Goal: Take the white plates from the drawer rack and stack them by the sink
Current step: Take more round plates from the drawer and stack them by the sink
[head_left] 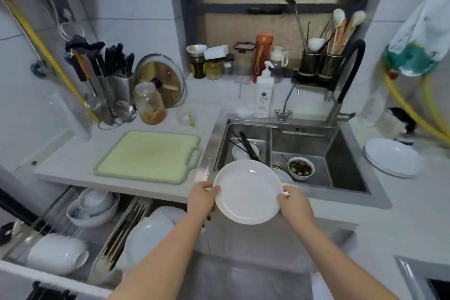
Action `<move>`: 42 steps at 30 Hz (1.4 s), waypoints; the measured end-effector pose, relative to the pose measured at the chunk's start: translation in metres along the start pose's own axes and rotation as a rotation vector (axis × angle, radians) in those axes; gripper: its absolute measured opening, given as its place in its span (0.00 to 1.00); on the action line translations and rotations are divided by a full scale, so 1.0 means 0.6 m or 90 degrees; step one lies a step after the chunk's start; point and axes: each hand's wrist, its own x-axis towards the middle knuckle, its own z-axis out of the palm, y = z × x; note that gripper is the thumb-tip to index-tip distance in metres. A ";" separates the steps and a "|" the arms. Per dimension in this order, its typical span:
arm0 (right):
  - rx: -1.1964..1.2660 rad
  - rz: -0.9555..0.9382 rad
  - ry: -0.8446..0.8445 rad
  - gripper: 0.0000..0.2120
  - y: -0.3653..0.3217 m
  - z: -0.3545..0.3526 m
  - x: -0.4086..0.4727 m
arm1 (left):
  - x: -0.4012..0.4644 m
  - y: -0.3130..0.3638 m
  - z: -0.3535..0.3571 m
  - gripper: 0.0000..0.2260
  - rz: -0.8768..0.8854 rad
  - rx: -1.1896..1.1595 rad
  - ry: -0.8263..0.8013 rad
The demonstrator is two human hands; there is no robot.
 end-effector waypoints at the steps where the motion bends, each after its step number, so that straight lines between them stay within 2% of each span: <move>1: 0.003 0.009 0.019 0.13 0.012 -0.018 0.004 | 0.002 0.009 0.021 0.11 0.004 0.010 -0.020; 13: 0.095 0.160 0.230 0.12 0.099 -0.168 0.055 | 0.084 0.133 0.243 0.11 0.044 0.018 -0.278; 18: 0.124 0.212 0.298 0.11 0.104 -0.205 0.088 | 0.125 0.189 0.313 0.08 0.064 0.018 -0.357; 24: 0.208 0.262 0.364 0.12 0.114 -0.240 0.123 | 0.161 0.235 0.393 0.15 0.079 0.052 -0.432; 32: 0.257 0.312 0.374 0.15 0.171 -0.295 0.186 | 0.168 0.277 0.495 0.18 0.021 0.035 -0.471; 42: 0.277 0.352 0.328 0.07 0.259 -0.399 0.270 | 0.165 0.316 0.635 0.20 -0.011 0.057 -0.516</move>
